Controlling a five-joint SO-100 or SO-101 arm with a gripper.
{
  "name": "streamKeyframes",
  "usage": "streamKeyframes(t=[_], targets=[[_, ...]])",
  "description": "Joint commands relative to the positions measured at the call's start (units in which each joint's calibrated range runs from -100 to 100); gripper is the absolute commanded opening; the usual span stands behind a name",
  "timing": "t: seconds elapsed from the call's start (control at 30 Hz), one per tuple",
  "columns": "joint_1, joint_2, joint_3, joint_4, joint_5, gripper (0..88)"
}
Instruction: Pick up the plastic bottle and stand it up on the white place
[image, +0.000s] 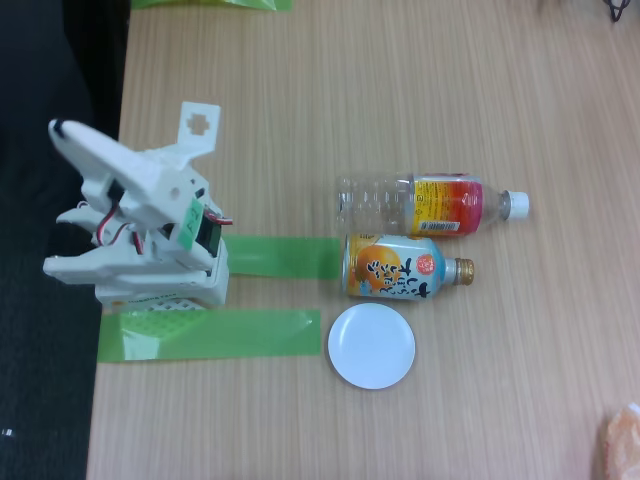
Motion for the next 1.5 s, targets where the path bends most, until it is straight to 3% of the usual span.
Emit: streamKeyframes(t=[0.0, 0.37, 0.53, 0.63, 0.83, 1.1, 1.27, 1.47], targets=[[0.09, 0.08, -9.7, 16.61, -0.1, 4.1], [-0.43, 0.92, -38.4, 85.7, -0.52, 5.5], [-1.98, 0.92, -44.92, 108.88, -5.14, 15.8], [-4.73, 1.09, -48.08, 117.38, -5.29, 23.0], [-9.84, 9.74, -56.23, 122.1, -4.19, 27.1], [-9.69, 40.48, -77.6, 122.27, -3.72, 27.1], [-12.65, 58.38, -88.1, 118.92, 3.52, 27.2], [-13.47, 75.18, -97.79, 114.29, 7.62, 27.2]])
